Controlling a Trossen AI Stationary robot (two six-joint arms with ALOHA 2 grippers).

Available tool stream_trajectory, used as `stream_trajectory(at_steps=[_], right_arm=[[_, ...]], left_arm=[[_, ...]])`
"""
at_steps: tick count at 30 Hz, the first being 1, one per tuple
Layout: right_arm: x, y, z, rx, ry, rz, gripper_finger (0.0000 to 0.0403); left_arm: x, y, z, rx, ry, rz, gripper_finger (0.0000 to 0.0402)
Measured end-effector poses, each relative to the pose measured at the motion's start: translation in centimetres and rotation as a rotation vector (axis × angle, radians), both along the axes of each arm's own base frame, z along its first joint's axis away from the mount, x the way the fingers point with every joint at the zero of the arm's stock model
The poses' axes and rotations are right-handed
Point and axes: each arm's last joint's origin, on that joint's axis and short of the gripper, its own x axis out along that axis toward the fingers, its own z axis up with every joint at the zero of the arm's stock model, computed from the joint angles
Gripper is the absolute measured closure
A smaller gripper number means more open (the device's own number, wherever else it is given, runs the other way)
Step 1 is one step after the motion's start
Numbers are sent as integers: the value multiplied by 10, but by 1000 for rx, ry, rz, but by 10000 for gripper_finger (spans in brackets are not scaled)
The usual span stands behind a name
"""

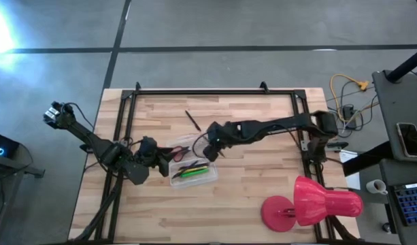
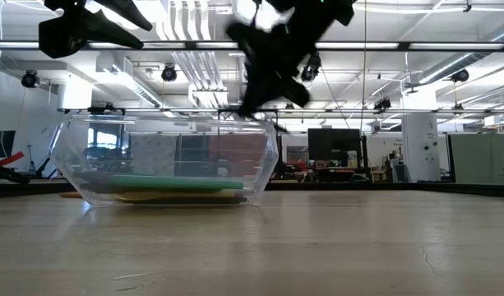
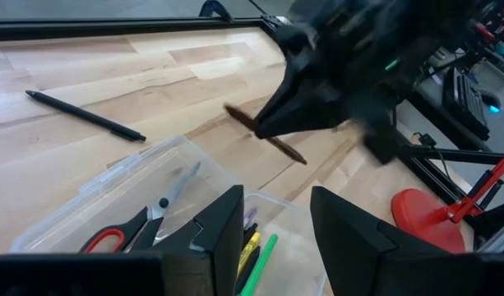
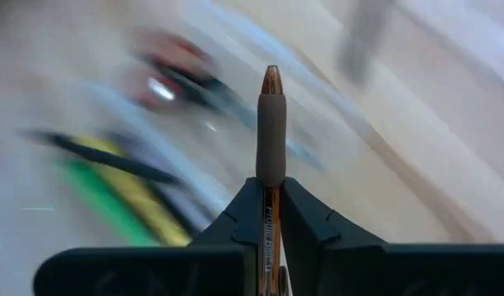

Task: Pick & place school supplies into a supply box
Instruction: Put the brown pen into the stationery box

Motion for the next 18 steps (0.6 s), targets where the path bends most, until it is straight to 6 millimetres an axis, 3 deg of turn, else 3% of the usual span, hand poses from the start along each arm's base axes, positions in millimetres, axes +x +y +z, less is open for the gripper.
stream_trajectory(at_steps=[3, 9, 15, 18], right_arm=[[10, 1, 16, -22, -140, 101, 387], [37, 6, -2, 24, -128, 244, 387], [64, 22, -26, 51, -96, 421, 384], [74, 31, -27, 70, -116, 521, 382]], left_arm=[[0, 0, 1, 10, 4, -6, 275], [0, -3, 12, 61, 7, -47, 274], [0, -7, 38, 128, -12, -114, 275], [0, -8, 49, 153, -20, -130, 275]])
